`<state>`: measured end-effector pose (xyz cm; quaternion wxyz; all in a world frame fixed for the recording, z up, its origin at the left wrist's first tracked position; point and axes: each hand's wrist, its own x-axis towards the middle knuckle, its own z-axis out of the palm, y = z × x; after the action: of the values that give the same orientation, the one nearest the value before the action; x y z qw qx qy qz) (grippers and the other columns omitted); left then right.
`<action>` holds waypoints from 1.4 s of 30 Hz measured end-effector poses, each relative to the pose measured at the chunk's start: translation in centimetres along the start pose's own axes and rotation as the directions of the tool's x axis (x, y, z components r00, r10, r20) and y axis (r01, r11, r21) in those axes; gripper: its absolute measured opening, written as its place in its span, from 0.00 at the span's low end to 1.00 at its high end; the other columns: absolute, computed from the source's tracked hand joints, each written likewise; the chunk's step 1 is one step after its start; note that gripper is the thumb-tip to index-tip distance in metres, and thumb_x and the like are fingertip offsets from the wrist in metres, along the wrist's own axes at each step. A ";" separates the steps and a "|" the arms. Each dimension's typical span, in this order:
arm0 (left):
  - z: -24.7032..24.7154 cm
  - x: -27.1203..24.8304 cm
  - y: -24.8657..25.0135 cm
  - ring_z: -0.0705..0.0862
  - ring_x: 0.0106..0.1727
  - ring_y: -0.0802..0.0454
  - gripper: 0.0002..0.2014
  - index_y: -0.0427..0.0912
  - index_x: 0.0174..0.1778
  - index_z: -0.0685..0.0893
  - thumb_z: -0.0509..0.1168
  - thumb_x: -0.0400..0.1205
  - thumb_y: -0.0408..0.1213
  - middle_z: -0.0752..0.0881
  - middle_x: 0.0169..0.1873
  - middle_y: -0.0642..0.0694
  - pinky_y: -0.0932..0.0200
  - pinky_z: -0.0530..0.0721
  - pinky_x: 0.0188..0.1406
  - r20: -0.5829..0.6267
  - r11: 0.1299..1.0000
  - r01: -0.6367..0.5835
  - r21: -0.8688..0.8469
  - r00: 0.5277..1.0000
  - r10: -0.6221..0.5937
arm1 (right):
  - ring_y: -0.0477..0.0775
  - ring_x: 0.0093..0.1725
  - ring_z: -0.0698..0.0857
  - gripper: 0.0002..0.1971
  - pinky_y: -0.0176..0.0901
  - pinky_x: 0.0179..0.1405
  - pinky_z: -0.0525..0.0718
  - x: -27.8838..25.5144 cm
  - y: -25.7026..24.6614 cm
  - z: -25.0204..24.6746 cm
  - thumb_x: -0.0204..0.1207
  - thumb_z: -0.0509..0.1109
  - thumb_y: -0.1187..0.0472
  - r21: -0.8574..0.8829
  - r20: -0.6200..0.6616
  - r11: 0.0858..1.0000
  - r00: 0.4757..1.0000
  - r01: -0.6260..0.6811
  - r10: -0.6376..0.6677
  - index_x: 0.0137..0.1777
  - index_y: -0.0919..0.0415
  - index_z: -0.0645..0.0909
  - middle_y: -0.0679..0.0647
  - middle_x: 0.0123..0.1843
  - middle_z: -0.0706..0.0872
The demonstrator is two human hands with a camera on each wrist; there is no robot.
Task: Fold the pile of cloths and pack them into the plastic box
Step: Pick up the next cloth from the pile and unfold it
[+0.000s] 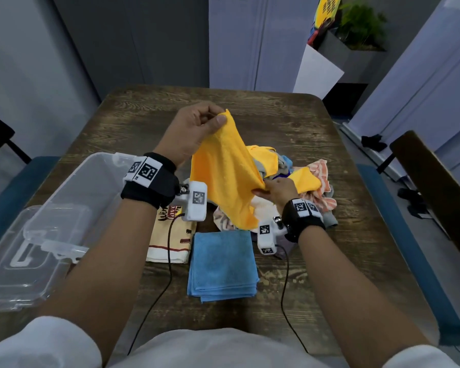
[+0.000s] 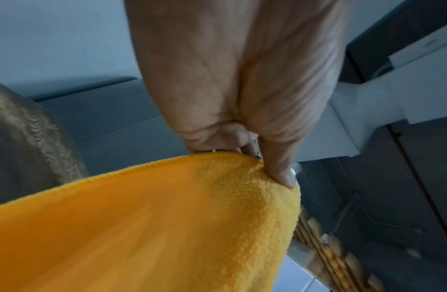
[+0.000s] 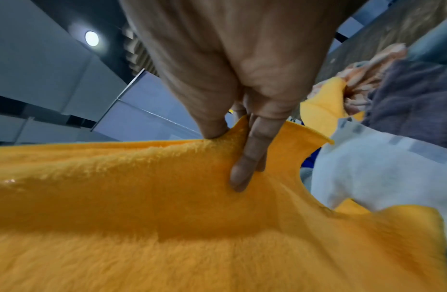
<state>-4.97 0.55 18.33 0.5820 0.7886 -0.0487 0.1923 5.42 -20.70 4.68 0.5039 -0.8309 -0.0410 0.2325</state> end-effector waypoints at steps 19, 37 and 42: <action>6.1 -3.9 -6.9 0.86 0.62 0.56 0.07 0.38 0.57 0.88 0.66 0.87 0.32 0.90 0.57 0.46 0.55 0.82 0.66 0.185 0.968 0.247 0.049 0.950 -0.252 | 0.62 0.59 0.86 0.28 0.50 0.52 0.87 -5.0 0.8 0.5 0.82 0.62 0.75 0.152 0.105 0.963 0.965 0.223 -0.240 0.76 0.52 0.60 0.65 0.65 0.84; 6.1 -4.8 -8.3 0.83 0.44 0.60 0.04 0.44 0.52 0.85 0.66 0.88 0.37 0.87 0.45 0.49 0.60 0.82 0.49 -0.129 0.926 0.332 -0.179 0.925 -0.357 | 0.47 0.65 0.84 0.15 0.46 0.62 0.84 -4.5 2.4 1.7 0.84 0.61 0.72 -0.115 -0.143 0.945 0.936 0.306 -0.321 0.62 0.55 0.79 0.49 0.62 0.87; 8.0 -3.9 -8.6 0.84 0.46 0.57 0.04 0.44 0.53 0.84 0.65 0.88 0.38 0.86 0.45 0.47 0.59 0.82 0.51 -0.072 0.921 0.367 -0.132 0.923 -0.378 | 0.43 0.68 0.83 0.21 0.52 0.69 0.83 -4.2 1.8 2.5 0.84 0.62 0.71 -0.060 -0.050 0.906 0.905 0.420 -0.423 0.72 0.52 0.81 0.47 0.67 0.87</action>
<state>-4.03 -4.80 7.20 0.6544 0.7382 0.1190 0.1126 0.33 -20.79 3.63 0.5234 -0.8209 -0.2093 0.0915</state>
